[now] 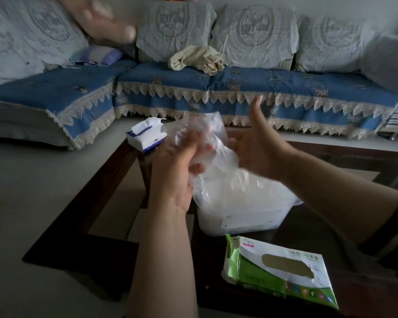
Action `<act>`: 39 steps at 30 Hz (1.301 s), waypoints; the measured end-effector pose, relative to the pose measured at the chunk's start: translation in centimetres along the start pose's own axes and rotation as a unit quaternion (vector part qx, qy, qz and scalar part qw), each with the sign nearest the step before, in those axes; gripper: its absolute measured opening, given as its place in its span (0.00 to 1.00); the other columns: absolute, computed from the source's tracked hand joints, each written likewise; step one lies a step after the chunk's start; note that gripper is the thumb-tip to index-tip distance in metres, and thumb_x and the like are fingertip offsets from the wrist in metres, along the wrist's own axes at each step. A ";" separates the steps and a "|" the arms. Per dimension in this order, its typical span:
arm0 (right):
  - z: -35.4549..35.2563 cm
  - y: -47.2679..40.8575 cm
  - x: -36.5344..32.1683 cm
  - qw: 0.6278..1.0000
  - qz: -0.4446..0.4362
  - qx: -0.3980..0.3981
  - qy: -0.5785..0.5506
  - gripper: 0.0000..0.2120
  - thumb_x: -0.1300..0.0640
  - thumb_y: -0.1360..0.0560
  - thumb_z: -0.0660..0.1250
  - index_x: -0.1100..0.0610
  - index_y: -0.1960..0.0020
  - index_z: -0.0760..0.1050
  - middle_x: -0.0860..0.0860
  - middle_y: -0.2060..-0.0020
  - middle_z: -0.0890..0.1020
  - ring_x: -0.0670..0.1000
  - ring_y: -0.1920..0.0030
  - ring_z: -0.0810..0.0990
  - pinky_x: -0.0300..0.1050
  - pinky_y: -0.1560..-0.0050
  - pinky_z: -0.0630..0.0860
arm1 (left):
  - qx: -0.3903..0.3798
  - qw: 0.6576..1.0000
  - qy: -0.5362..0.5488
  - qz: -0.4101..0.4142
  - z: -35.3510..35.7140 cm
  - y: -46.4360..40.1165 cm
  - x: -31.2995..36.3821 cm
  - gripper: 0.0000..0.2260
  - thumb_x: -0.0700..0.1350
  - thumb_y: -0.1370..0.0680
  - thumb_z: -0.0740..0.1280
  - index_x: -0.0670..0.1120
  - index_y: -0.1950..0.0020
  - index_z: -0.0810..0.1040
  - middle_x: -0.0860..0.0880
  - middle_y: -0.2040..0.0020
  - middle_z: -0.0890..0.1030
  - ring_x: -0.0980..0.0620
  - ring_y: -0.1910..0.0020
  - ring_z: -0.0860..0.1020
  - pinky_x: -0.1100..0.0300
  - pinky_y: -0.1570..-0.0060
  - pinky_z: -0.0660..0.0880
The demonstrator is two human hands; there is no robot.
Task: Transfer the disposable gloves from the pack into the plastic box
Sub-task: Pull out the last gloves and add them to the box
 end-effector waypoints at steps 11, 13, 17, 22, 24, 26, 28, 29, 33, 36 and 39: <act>-2.6 2.8 -4.2 0.956 -0.205 0.184 0.103 0.07 0.57 0.20 0.62 0.56 0.57 0.74 0.46 0.72 0.77 0.46 0.75 0.69 0.40 0.74 0.67 | 0.068 0.937 -0.331 0.087 1.4 0.3 0.2 0.11 0.48 0.16 0.56 0.53 0.54 0.76 0.56 0.66 0.73 0.71 0.70 0.72 0.75 0.68 0.68; -3.6 3.1 -6.6 0.904 -0.262 0.251 0.226 0.07 0.57 0.21 0.65 0.51 0.58 0.76 0.45 0.75 0.77 0.44 0.78 0.66 0.36 0.77 0.64 | 0.060 0.946 -0.301 0.099 1.7 0.3 0.4 0.08 0.43 0.17 0.61 0.49 0.43 0.78 0.54 0.68 0.75 0.65 0.72 0.73 0.73 0.70 0.68; -4.7 1.8 -9.0 0.811 -0.274 0.267 0.442 0.04 0.55 0.24 0.68 0.49 0.50 0.77 0.44 0.69 0.79 0.39 0.75 0.71 0.34 0.74 0.68 | 0.041 0.962 -0.263 0.063 2.0 0.6 0.0 0.27 0.36 0.22 0.61 0.55 0.25 0.65 0.50 0.72 0.79 0.57 0.72 0.73 0.70 0.68 0.73; -5.2 -2.0 -3.6 0.710 -0.130 0.183 0.668 0.20 0.44 0.25 0.66 0.49 0.36 0.68 0.46 0.53 0.76 0.49 0.59 0.76 0.40 0.64 0.71 | 0.011 0.900 -0.436 -0.019 1.4 0.2 -1.1 0.27 0.42 0.22 0.61 0.59 0.25 0.61 0.53 0.70 0.81 0.57 0.69 0.76 0.69 0.68 0.73; -5.0 -3.2 -0.6 0.645 -0.118 0.141 0.742 0.24 0.40 0.25 0.62 0.50 0.34 0.65 0.48 0.54 0.79 0.49 0.62 0.75 0.43 0.64 0.74 | -0.043 0.850 -0.521 -0.068 1.1 0.1 -2.2 0.26 0.44 0.21 0.61 0.60 0.25 0.60 0.53 0.63 0.83 0.56 0.66 0.77 0.60 0.62 0.76; -5.1 -4.0 1.5 0.583 -0.117 0.119 0.795 0.29 0.36 0.25 0.59 0.52 0.31 0.61 0.51 0.50 0.81 0.51 0.61 0.76 0.46 0.62 0.76 | -0.085 0.781 -0.611 -0.094 0.9 0.2 -3.3 0.24 0.46 0.20 0.61 0.60 0.25 0.61 0.51 0.51 0.82 0.54 0.56 0.79 0.54 0.54 0.78; -5.8 -4.4 2.7 0.546 -0.125 0.117 0.820 0.35 0.33 0.26 0.57 0.53 0.27 0.57 0.53 0.40 0.78 0.54 0.51 0.79 0.48 0.57 0.75 | -0.096 0.725 -0.674 -0.103 0.7 0.0 -4.2 0.21 0.46 0.19 0.62 0.57 0.27 0.65 0.49 0.46 0.81 0.51 0.51 0.79 0.52 0.49 0.78; -6.1 -4.6 2.9 0.535 -0.134 0.120 0.826 0.39 0.31 0.27 0.56 0.53 0.25 0.54 0.53 0.35 0.75 0.55 0.44 0.78 0.50 0.50 0.75 | -0.096 0.706 -0.694 -0.108 0.7 -0.1 -4.5 0.18 0.46 0.19 0.62 0.55 0.30 0.69 0.50 0.46 0.80 0.51 0.50 0.79 0.53 0.49 0.78; -6.9 -3.8 1.0 0.526 -0.166 0.157 0.819 0.47 0.24 0.32 0.54 0.50 0.22 0.48 0.56 0.31 0.67 0.58 0.33 0.68 0.55 0.32 0.65 | -0.078 0.653 -0.749 -0.083 1.1 -0.3 -5.3 0.07 0.48 0.19 0.62 0.51 0.43 0.76 0.51 0.54 0.78 0.51 0.57 0.77 0.52 0.52 0.79; -6.9 -0.9 -2.7 0.576 -0.188 0.251 0.755 0.40 0.32 0.28 0.61 0.50 0.24 0.54 0.56 0.31 0.66 0.56 0.33 0.67 0.52 0.32 0.65 | -0.062 0.651 -0.755 -0.050 1.8 -0.1 -4.9 0.10 0.53 0.19 0.63 0.51 0.41 0.77 0.49 0.49 0.78 0.50 0.52 0.76 0.55 0.52 0.77; -6.9 2.3 -4.6 0.697 -0.163 0.247 0.653 0.29 0.37 0.27 0.64 0.52 0.33 0.67 0.51 0.39 0.72 0.50 0.44 0.74 0.47 0.43 0.75 | -0.054 0.675 -0.735 0.043 2.9 -0.2 -3.7 0.12 0.49 0.21 0.66 0.52 0.37 0.77 0.48 0.37 0.72 0.52 0.45 0.71 0.58 0.51 0.71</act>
Point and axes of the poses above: each hand's wrist, its own y-axis away from the middle knuckle, its own z-axis out of the palm, x = y × z, the point moved 5 cm from there along -y, towards the middle knuckle
